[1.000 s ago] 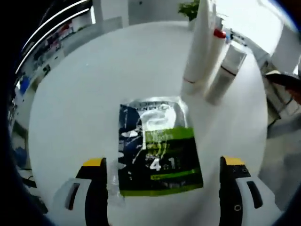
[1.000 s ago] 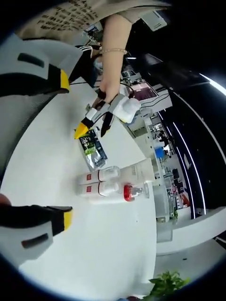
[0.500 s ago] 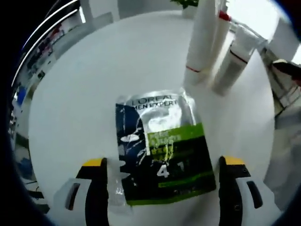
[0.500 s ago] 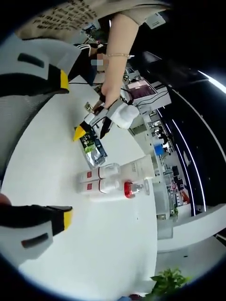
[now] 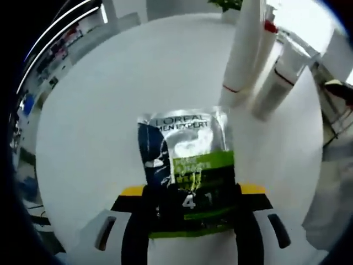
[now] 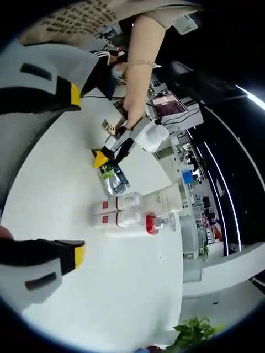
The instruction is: Arrange the skincare products in the storage area until every visible bottle or jar stands upright without overlapping.
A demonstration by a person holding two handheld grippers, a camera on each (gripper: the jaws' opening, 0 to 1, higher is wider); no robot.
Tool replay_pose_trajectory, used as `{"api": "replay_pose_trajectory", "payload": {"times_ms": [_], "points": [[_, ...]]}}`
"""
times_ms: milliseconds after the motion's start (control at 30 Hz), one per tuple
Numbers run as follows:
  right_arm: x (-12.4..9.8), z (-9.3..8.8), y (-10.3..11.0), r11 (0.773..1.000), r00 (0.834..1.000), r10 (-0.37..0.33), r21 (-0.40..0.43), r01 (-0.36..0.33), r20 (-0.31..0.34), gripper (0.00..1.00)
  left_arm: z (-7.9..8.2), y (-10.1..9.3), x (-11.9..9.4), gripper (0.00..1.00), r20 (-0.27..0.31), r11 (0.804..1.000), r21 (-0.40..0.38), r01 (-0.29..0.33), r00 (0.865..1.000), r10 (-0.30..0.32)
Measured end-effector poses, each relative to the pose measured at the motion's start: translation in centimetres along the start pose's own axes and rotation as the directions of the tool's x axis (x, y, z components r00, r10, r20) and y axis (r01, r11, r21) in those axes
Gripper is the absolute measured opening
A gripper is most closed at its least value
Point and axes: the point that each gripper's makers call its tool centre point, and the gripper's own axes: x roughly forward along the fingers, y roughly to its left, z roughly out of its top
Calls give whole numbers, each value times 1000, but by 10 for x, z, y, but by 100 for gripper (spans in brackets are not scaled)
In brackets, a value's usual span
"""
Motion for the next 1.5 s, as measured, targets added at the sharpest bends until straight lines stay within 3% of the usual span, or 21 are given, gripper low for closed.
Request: {"api": "replay_pose_trajectory", "payload": {"times_ms": [200, 267, 300, 333, 667, 1033, 1200, 1500], "points": [[0, -2, 0, 1000, 1000, -11, -18, 11, -13, 96, 0, 0, 0, 47, 9, 1000, -15, -8, 1000, 8], [0, -2, -1, 1000, 1000, -15, -21, 15, -14, 96, 1, -3, -1, 16, 24, 1000, -4, 5, 1000, -5], [0, -2, -2, 1000, 1000, -18, -21, 17, -12, 96, -1, -3, -1, 14, 17, 1000, -17, 6, 1000, -6], [0, -1, -2, 1000, 1000, -21, -18, 21, -10, 96, 2, -3, -1, 13, 37, 999, -35, 9, 999, -8], [0, -2, -2, 999, 999, -27, -39, 27, -16, 95, -11, -2, -12, 9, 51, 996, -87, -7, 999, 12], [0, -2, -1, 997, 999, -33, -63, 32, -17, 94, -20, -15, -39, 9, 140, 985, -170, -4, 990, 28], [0, -2, 1, 996, 999, -33, -78, 32, -16, 93, -21, -19, -53, 9, 192, 980, -198, -3, 981, 41], [1, -2, 2, 996, 999, -31, -89, 29, -20, 92, -13, -32, -82, 10, 302, 966, -257, 35, 952, 46]]}}
